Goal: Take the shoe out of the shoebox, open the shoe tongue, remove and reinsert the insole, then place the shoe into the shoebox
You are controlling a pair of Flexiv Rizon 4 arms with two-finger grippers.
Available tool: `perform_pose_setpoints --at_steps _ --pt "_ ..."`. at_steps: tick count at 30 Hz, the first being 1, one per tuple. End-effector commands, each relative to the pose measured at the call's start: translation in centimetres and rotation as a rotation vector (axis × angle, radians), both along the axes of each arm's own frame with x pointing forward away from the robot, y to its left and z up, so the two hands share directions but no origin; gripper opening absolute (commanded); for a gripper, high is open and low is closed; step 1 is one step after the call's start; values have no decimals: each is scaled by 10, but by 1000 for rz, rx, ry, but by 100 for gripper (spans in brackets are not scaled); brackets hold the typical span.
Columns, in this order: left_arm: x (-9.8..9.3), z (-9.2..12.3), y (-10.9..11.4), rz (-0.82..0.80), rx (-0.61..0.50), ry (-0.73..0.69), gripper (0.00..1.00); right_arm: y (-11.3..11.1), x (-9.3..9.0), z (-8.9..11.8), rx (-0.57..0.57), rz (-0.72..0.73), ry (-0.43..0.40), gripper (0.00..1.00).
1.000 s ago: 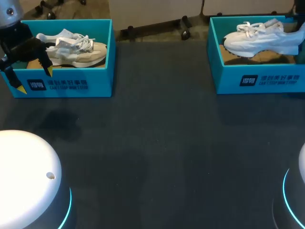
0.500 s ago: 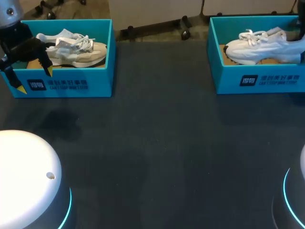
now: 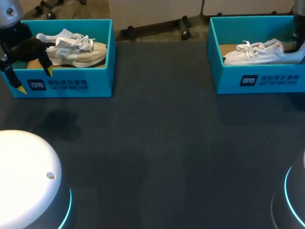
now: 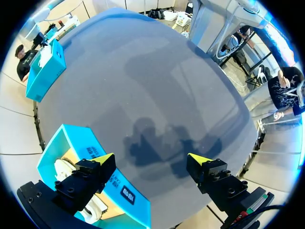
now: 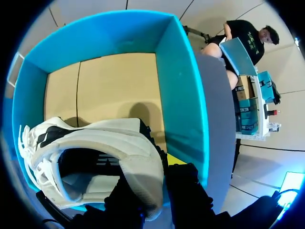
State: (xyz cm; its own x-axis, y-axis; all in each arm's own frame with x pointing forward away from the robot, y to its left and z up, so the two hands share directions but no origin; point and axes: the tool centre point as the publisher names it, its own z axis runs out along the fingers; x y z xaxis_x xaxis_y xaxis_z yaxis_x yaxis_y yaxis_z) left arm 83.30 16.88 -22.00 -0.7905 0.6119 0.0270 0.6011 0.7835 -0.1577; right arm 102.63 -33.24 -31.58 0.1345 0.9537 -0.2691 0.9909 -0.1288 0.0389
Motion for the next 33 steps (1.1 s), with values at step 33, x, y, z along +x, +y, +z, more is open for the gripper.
perform_pose_setpoints --at_steps 33 --pt "0 1 0 -1 2 1 100 -8 8 -64 56 11 70 0"
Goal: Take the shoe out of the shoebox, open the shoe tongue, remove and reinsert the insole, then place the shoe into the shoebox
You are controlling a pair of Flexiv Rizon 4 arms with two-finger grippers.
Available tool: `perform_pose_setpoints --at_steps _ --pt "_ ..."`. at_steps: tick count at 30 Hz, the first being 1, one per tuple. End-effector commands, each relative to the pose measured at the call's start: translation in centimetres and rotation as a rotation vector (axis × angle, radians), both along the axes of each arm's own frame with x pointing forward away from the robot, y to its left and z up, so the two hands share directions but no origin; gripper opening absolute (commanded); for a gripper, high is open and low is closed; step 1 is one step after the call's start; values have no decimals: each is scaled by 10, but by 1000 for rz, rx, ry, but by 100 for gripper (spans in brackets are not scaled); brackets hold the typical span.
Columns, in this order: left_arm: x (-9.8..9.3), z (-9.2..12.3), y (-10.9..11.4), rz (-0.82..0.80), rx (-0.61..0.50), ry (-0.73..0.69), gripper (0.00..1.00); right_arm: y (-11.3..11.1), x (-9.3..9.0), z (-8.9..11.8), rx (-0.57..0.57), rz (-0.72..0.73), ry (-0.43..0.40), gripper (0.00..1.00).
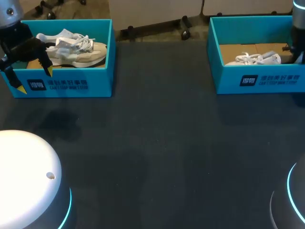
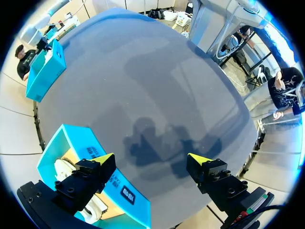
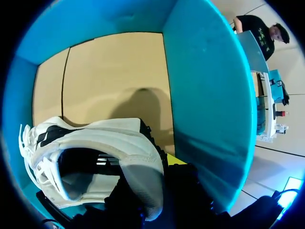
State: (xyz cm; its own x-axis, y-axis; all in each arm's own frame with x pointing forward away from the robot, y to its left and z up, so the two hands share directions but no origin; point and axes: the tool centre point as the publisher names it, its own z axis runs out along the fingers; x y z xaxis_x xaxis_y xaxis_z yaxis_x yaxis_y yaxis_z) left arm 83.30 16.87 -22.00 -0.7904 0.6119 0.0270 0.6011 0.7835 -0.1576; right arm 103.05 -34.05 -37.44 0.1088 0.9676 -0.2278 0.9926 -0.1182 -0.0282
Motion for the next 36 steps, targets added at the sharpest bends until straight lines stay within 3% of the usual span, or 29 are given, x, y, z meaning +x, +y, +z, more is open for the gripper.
perform_pose_setpoints --at_steps 1,11,14,16,24,33,34,35,36 --pt "0 1 0 -1 2 1 100 0 4 -5 6 0 9 0" --pt "0 1 0 -1 2 1 100 -2 -2 -12 54 14 21 0" --pt "0 1 0 -1 2 1 100 -2 -4 -8 60 15 17 23" --pt "0 1 0 -1 2 1 100 -2 -4 -6 60 18 13 29" --pt "0 1 0 -1 2 1 100 1 -8 2 58 30 0 36" --pt "0 1 0 -1 2 1 100 9 -13 26 73 39 -23 48" --pt "0 1 0 -1 2 1 100 11 -15 33 70 40 -27 67" --pt "0 1 0 -1 2 1 100 12 -16 38 95 43 -36 76" --pt "0 1 0 -1 2 1 100 13 -16 41 99 44 -38 77"
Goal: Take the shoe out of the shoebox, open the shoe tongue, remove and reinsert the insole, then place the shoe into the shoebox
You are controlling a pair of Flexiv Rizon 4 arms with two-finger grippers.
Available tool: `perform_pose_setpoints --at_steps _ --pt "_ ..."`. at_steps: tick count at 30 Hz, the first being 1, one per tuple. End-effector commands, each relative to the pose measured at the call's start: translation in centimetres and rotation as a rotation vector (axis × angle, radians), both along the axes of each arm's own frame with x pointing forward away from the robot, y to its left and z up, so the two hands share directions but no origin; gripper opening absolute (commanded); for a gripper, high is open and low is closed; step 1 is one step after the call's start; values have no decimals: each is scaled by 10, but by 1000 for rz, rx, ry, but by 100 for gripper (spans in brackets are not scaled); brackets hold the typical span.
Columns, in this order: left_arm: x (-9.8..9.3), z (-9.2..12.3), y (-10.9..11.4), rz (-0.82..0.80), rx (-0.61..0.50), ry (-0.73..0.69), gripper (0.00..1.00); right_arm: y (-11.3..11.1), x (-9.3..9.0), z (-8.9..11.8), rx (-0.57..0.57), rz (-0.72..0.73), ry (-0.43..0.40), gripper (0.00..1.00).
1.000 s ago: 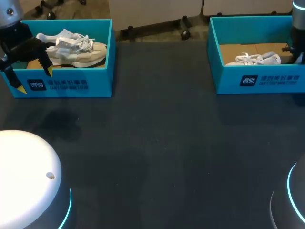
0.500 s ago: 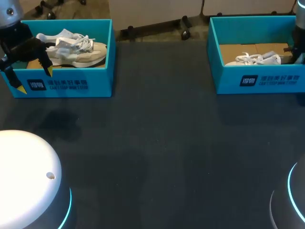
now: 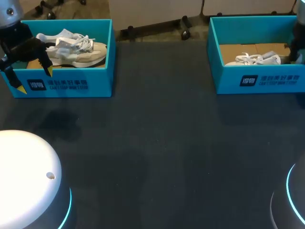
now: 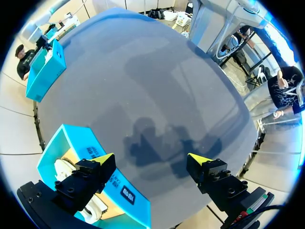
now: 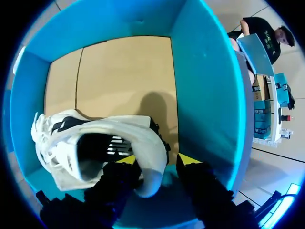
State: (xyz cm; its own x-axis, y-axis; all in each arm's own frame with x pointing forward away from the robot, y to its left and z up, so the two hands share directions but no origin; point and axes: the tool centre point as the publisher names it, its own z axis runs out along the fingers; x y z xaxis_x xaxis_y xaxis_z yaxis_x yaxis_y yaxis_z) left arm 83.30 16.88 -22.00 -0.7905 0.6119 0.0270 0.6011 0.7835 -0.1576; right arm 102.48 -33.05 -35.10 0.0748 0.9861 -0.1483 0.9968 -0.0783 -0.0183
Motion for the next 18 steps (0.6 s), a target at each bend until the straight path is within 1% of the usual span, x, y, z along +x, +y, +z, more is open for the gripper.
perform_pose_setpoints --at_steps 1,2,4,7,13,14,15,17,18 --pt "0 1 0 -1 2 1 100 4 -11 21 14 5 -21 80" --pt "0 1 0 -1 2 1 100 6 -12 26 26 9 -22 89" --pt "0 1 0 -1 2 1 100 8 -13 32 25 9 -23 100" --pt "0 1 0 -1 2 1 100 12 -13 43 34 12 -26 100" --pt "0 1 0 -1 2 1 100 25 -18 76 57 31 -44 100" --pt "0 1 0 -1 2 1 100 25 -18 76 57 31 -44 100" --pt "0 1 0 -1 2 1 100 30 -21 89 64 30 -50 100" --pt "0 1 0 -1 2 1 100 34 -27 105 63 23 -53 100" --pt "0 1 0 -1 2 1 100 35 -29 109 76 21 -55 100"
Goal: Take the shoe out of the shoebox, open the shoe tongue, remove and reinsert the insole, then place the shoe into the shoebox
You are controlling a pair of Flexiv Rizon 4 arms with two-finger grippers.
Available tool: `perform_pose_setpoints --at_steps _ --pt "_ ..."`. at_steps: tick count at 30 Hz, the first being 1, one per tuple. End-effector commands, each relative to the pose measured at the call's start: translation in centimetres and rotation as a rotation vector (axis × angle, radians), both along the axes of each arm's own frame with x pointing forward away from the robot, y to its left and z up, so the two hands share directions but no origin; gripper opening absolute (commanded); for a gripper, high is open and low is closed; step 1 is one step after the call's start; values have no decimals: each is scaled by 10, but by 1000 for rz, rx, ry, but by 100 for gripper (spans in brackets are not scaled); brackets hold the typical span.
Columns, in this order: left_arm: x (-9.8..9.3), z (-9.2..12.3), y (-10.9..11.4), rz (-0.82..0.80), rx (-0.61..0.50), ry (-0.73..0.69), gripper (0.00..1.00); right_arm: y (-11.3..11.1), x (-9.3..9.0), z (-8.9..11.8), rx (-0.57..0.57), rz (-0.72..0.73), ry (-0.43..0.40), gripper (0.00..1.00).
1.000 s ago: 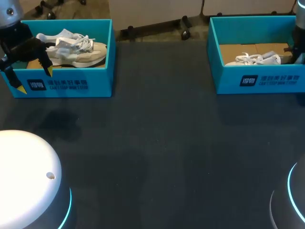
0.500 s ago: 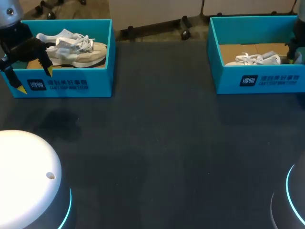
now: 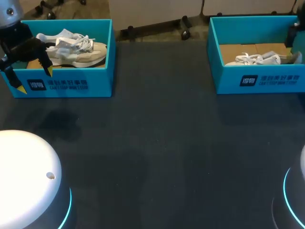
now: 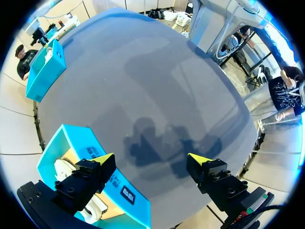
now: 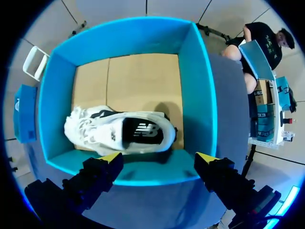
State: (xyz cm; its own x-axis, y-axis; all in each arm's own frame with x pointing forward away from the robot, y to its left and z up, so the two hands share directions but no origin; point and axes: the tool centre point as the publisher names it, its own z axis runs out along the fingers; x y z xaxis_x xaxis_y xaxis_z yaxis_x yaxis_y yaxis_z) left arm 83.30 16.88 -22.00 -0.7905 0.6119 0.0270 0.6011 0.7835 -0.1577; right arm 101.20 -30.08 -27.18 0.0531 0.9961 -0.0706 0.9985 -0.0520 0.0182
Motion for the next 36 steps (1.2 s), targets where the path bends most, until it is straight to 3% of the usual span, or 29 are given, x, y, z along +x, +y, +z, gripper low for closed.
perform_pose_setpoints --at_steps 1,8,19,24,36 --pt "0 1 0 -1 2 1 100 6 -19 37 5 -7 -9 100" --pt "0 1 0 -1 2 1 100 23 -47 69 18 -14 -17 100" --pt "0 1 0 -1 2 1 100 43 -84 91 56 -40 -6 100" --pt "0 1 0 -1 2 1 100 46 -94 100 77 -61 -23 100" --pt "0 1 0 -1 2 1 100 46 -94 100 77 -61 -23 100"
